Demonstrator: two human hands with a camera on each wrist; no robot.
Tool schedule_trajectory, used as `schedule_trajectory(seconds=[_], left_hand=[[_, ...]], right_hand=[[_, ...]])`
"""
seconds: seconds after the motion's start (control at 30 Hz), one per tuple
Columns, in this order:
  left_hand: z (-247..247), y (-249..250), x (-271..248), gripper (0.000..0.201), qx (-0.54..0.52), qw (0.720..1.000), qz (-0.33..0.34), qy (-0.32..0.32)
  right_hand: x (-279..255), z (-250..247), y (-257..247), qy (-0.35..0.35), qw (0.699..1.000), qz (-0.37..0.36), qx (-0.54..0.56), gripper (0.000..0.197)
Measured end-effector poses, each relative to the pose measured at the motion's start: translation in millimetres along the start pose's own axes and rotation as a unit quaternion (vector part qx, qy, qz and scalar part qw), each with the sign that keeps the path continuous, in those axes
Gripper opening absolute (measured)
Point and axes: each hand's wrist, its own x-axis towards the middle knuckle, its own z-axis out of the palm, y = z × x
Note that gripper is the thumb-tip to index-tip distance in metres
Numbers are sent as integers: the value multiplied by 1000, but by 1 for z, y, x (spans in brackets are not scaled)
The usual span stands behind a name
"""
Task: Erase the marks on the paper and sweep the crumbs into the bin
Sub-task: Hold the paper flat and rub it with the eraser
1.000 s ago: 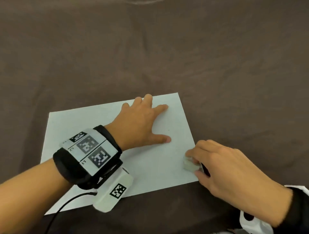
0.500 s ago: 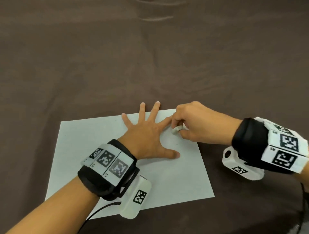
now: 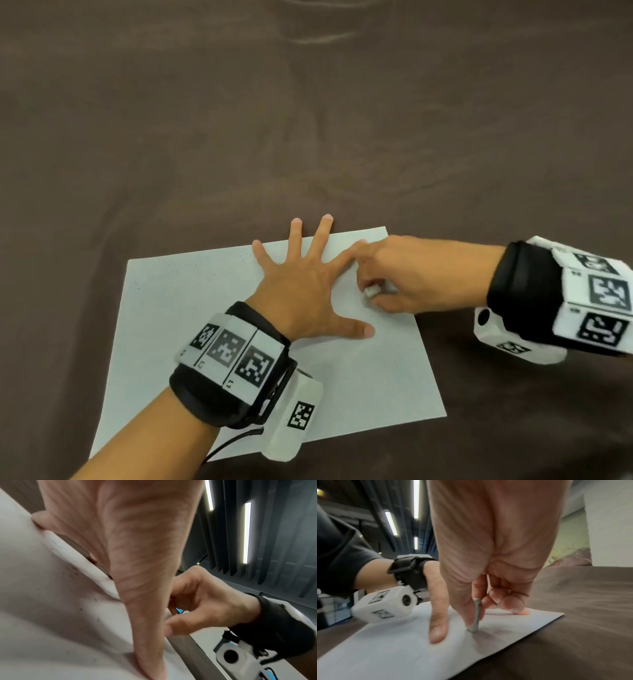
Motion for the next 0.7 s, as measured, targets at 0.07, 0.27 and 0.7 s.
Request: schedule_trajectory(seconds=[0.07, 0.27, 0.7], left_hand=[[0, -1, 0, 113, 1, 1000, -1, -4], [0, 0, 1, 115, 5, 1000, 1, -5], [1, -1, 2, 116, 19, 1000, -1, -8]], right_hand=[[9, -10, 12, 37, 999, 31, -17, 15], [4, 1, 3, -17, 999, -4, -27, 15], [3, -1, -2, -5, 999, -7, -37, 14]])
